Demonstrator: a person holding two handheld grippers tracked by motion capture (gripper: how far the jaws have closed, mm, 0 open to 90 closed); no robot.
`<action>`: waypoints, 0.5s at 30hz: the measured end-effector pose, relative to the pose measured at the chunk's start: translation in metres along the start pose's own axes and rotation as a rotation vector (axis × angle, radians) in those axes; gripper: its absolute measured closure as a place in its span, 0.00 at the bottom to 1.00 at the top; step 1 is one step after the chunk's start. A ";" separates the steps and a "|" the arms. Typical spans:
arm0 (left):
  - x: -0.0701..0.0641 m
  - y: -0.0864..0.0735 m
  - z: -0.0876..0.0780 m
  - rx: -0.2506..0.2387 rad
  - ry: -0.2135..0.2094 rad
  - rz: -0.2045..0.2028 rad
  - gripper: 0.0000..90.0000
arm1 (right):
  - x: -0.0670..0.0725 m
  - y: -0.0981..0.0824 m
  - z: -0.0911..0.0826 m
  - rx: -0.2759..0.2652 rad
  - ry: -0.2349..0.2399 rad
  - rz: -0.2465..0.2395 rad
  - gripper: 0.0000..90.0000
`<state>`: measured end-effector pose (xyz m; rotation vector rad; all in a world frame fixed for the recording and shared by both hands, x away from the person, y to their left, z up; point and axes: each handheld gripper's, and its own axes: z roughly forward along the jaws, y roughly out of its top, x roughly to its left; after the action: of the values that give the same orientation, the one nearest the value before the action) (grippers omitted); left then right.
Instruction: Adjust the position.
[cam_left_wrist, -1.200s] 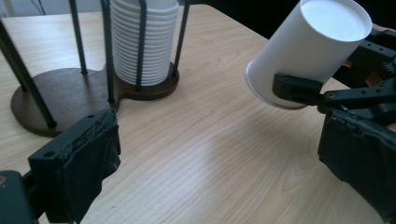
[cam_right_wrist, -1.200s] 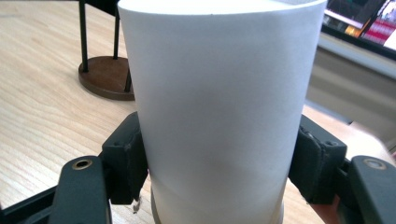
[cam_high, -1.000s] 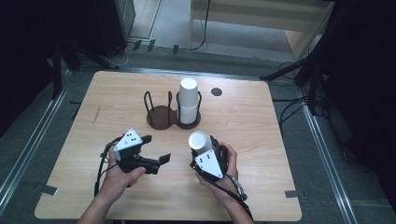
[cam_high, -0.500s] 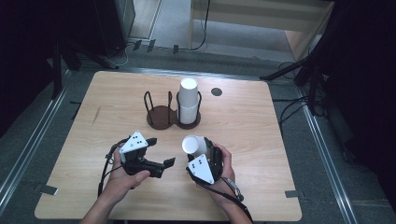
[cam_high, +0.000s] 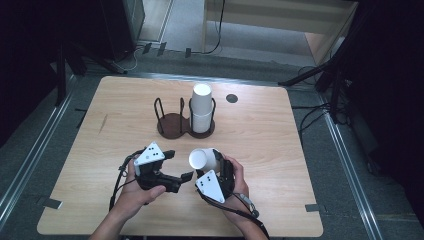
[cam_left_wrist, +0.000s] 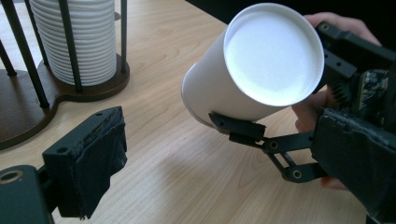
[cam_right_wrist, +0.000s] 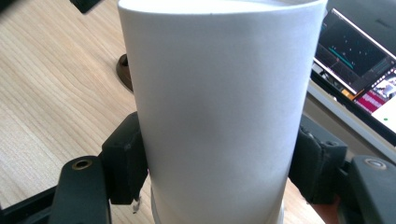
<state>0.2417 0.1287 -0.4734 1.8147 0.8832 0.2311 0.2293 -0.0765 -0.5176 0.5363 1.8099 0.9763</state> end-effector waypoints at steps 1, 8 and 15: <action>-0.001 0.000 0.000 0.002 -0.002 0.003 0.04 | 0.000 0.000 0.000 0.002 0.001 0.003 0.34; -0.010 0.003 -0.002 -0.003 -0.007 0.039 0.06 | 0.001 0.002 -0.004 -0.010 -0.001 -0.029 0.34; -0.013 0.004 0.001 0.011 -0.040 0.057 0.08 | 0.005 -0.001 -0.006 -0.022 0.016 -0.058 0.34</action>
<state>0.2344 0.1187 -0.4670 1.8498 0.8070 0.2262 0.2218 -0.0754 -0.5201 0.4616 1.8164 0.9627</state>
